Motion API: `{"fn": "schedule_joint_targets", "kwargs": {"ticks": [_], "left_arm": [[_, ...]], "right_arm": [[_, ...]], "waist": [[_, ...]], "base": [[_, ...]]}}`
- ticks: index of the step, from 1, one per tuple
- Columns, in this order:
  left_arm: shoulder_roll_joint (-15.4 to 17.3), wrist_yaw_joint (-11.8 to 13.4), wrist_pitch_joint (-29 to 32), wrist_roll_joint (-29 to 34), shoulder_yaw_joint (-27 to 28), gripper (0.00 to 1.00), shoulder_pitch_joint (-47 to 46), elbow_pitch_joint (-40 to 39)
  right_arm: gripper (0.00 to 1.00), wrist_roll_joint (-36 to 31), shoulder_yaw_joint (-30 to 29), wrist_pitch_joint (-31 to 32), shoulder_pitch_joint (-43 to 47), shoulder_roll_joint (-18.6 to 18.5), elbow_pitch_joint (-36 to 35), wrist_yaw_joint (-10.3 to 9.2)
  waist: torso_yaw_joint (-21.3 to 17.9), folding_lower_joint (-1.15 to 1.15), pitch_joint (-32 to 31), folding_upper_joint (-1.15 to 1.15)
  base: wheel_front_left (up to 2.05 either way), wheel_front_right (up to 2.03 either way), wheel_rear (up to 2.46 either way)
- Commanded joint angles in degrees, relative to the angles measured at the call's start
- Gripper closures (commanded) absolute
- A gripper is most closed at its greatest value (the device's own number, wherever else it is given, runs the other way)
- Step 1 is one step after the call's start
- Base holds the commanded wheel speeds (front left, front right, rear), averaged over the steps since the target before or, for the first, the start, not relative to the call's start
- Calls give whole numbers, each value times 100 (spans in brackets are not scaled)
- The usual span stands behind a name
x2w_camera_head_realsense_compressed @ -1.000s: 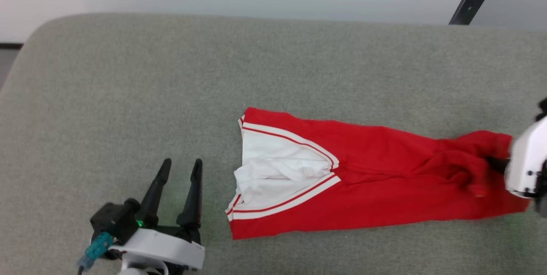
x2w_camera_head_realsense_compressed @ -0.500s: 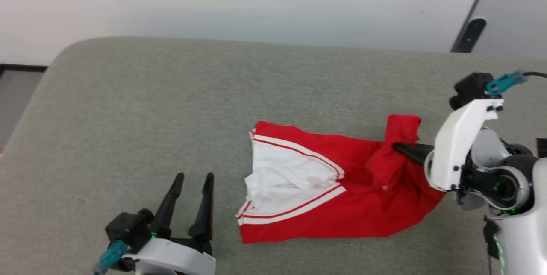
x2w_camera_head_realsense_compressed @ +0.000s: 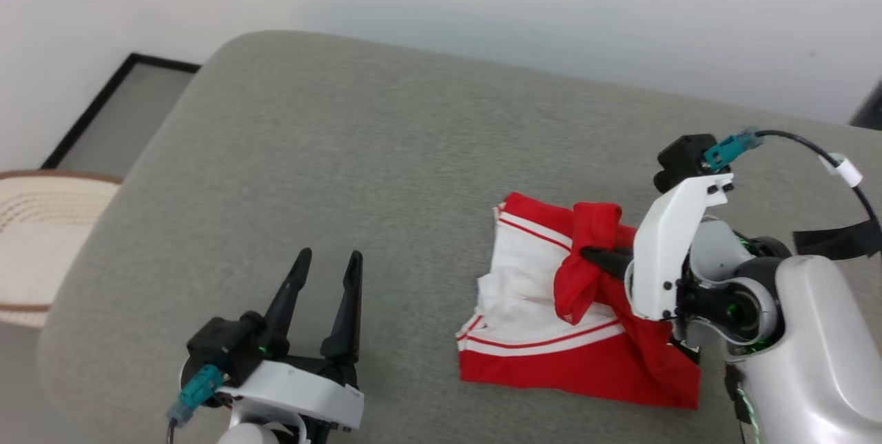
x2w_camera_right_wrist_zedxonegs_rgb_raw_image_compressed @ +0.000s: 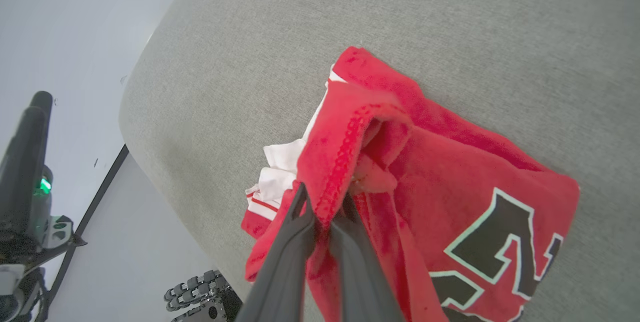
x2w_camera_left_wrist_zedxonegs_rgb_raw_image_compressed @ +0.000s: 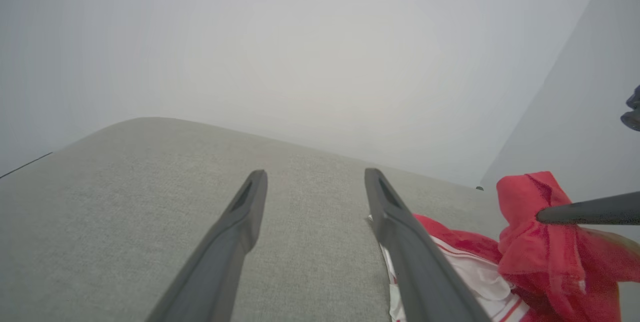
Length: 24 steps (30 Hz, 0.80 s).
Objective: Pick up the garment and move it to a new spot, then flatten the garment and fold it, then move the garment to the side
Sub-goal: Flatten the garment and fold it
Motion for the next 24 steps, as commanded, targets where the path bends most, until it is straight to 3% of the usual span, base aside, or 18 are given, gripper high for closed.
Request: {"fn": "schedule_joint_targets", "kwargs": {"ticks": [1,14,24], "left_arm": [[-13,-16,-4,-12,-24,0,4,1],[-140,-16,-4,-115,-4,0,-45,22],[-196,-16,-4,-266,-92,0,-110,106]], "right_arm": [[100,-4,86,-136,-106,9,129,-7],[100,-259,568,-654,-393,9,1166,-7],[100,-887,1174,-1167,-683,7,2097,-7]], "waist": [[365,0,-17,0],[746,0,24,0],[903,0,79,0]], "base": [[0,0,0],[0,0,0],[0,0,0]]}}
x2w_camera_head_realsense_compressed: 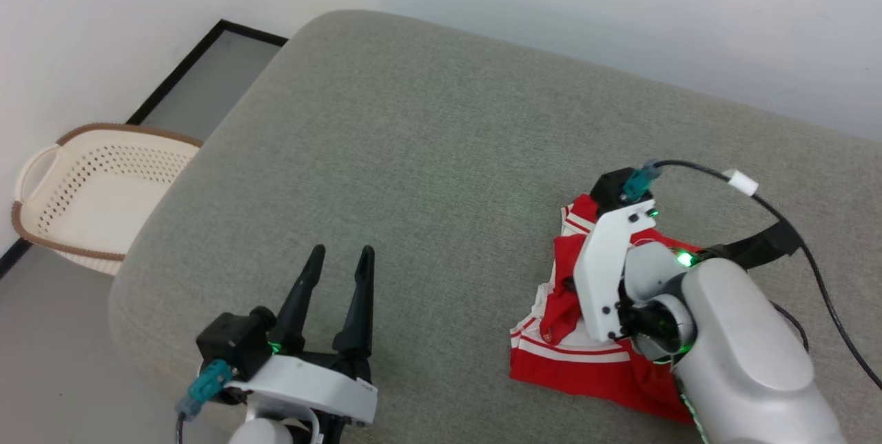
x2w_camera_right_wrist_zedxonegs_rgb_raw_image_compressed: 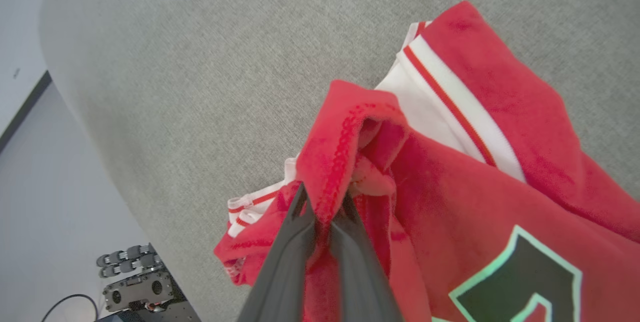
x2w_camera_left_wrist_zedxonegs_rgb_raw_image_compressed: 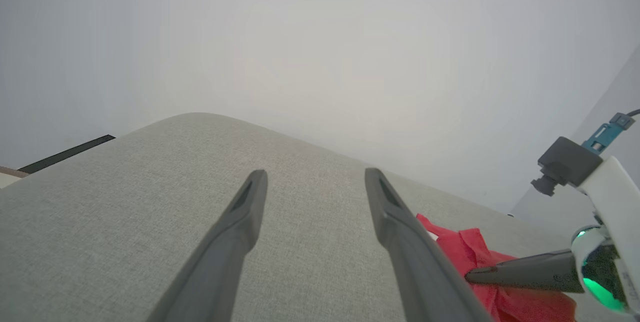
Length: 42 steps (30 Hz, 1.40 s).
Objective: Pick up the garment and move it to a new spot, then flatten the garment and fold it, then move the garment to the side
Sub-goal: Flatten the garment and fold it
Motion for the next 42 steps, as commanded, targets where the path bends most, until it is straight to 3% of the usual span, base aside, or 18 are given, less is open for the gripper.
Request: {"fn": "schedule_joint_targets", "kwargs": {"ticks": [1,3,4,15,28,36,42], "left_arm": [[-14,-16,-4,-22,-4,0,-28,31],[-19,-16,-4,-49,-1,0,-36,48],[-23,-16,-4,-50,-4,0,-36,58],[-13,-16,-4,-53,105,0,68,26],[130,-16,-4,76,282,0,387,-125],[199,-17,-4,128,406,0,508,-171],[253,-17,-4,184,505,0,570,-248]], "right_arm": [[87,-92,220,-108,-123,7,145,-7],[51,-128,333,-195,-155,-2,298,-7],[0,-172,434,-254,-194,3,344,-7],[0,87,1195,-368,-545,3,572,-7],[0,1117,2125,-576,-607,-12,-418,-7],[0,1332,2384,-1867,-480,-454,-1181,-7],[0,954,2450,-3575,-380,-924,-1478,-7]], "waist": [[35,0,0,0],[48,0,-5,0],[54,0,-8,0],[-50,0,-80,0],[-519,0,-349,0],[-968,0,-428,0],[-1444,0,-393,0]], "base": [[0,0,0],[0,0,0],[0,0,0],[0,0,0],[0,0,0],[0,0,0],[0,0,0]]}}
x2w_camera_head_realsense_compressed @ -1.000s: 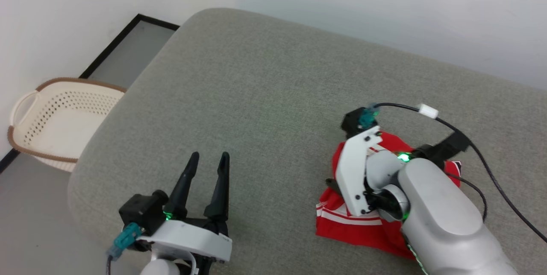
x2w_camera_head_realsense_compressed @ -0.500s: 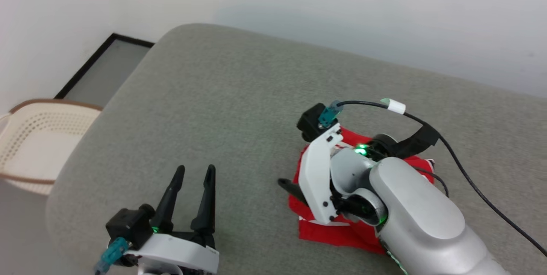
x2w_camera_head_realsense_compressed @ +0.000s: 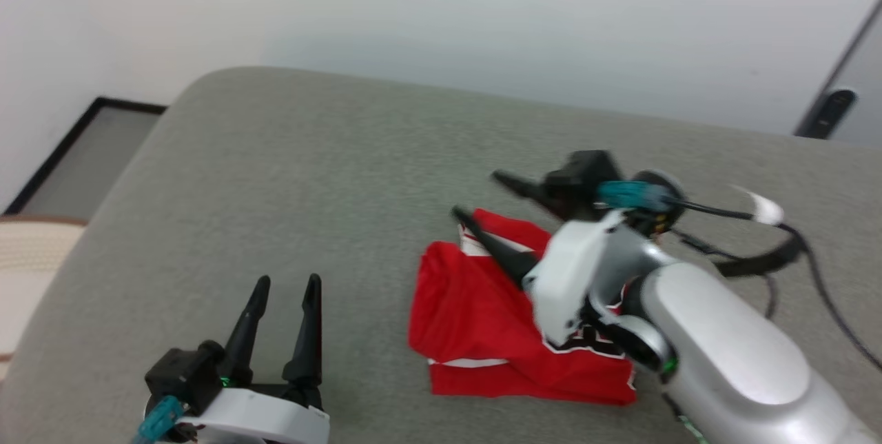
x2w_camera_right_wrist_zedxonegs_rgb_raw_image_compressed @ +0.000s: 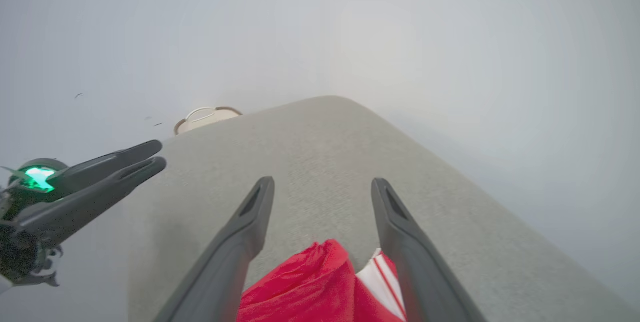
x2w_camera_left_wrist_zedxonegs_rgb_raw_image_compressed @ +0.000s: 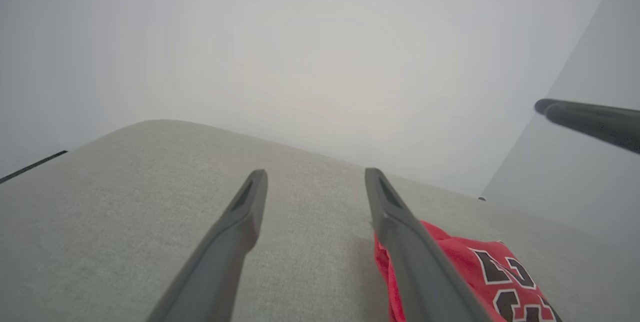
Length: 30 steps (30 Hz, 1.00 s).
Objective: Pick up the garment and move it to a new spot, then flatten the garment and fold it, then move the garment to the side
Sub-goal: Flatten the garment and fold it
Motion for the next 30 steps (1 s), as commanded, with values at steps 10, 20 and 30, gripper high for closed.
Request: {"fn": "schedule_joint_targets", "kwargs": {"ticks": [10,20,30], "left_arm": [[95,-17,-4,163,186,0,147,-203],[116,-17,-4,303,278,0,319,-366],[150,-17,-4,353,336,0,419,-426]], "right_arm": [[0,-822,-714,-2278,747,-566,277,-7],[0,-1451,-2225,-3019,1988,-701,393,-7],[0,-1888,-3678,-3030,3170,-223,-572,-7]], "waist": [[-1117,0,153,0],[-1496,0,174,0],[-1630,0,214,0]], "base": [[0,0,0],[0,0,0],[0,0,0]]}}
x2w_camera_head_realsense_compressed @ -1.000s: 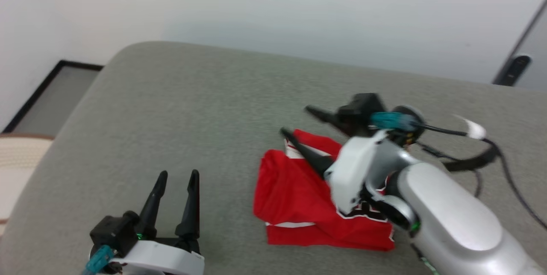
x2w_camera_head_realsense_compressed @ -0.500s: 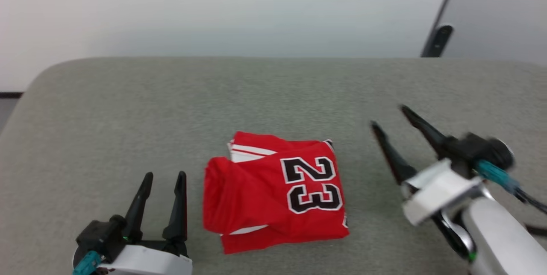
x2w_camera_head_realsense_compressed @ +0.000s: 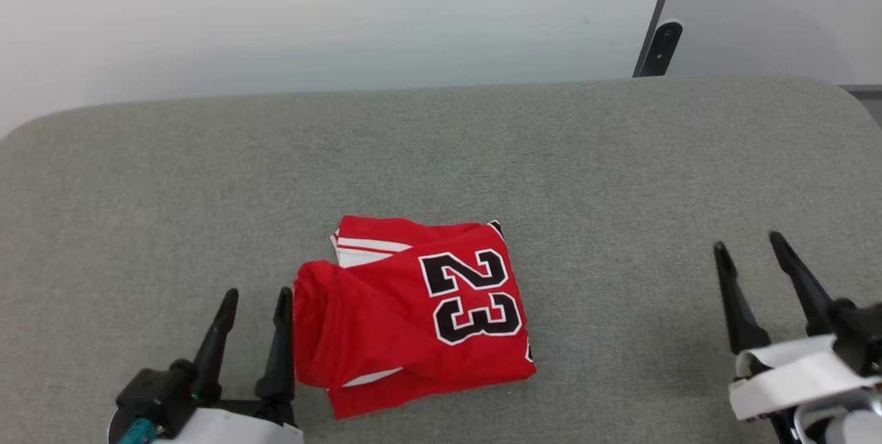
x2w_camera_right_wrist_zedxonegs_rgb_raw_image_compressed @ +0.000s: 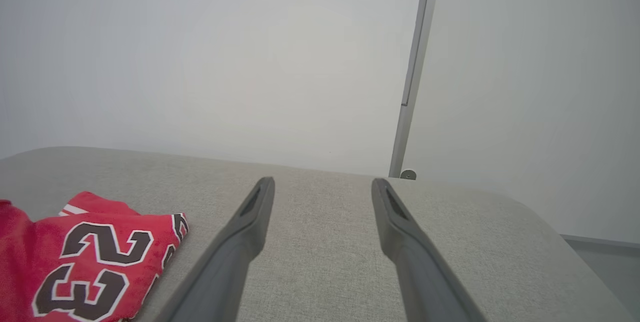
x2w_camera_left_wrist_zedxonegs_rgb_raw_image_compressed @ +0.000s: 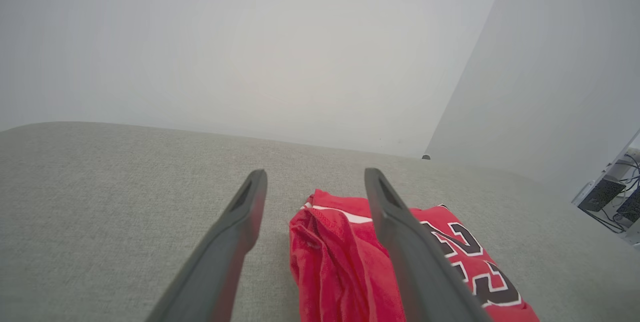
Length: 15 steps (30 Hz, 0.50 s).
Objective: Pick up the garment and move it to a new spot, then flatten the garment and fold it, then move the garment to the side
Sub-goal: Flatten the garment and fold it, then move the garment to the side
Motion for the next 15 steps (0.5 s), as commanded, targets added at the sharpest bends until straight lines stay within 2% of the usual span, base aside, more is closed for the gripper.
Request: {"fn": "schedule_joint_targets", "kwargs": {"ticks": [1,10,15], "left_arm": [[15,-17,-4,40,-8,0,7,-31],[31,-17,-4,85,-109,0,-64,-27],[55,-17,-4,89,-144,0,-131,-3]], "right_arm": [[0,-33,-170,-27,182,87,-115,-7],[0,-206,-512,-27,524,334,-335,-7],[0,-306,-474,-27,497,289,-296,-7]], "waist": [[-21,0,9,0],[-13,0,2,0],[72,0,2,0]], "base": [[0,0,0],[0,0,0],[0,0,0]]}}
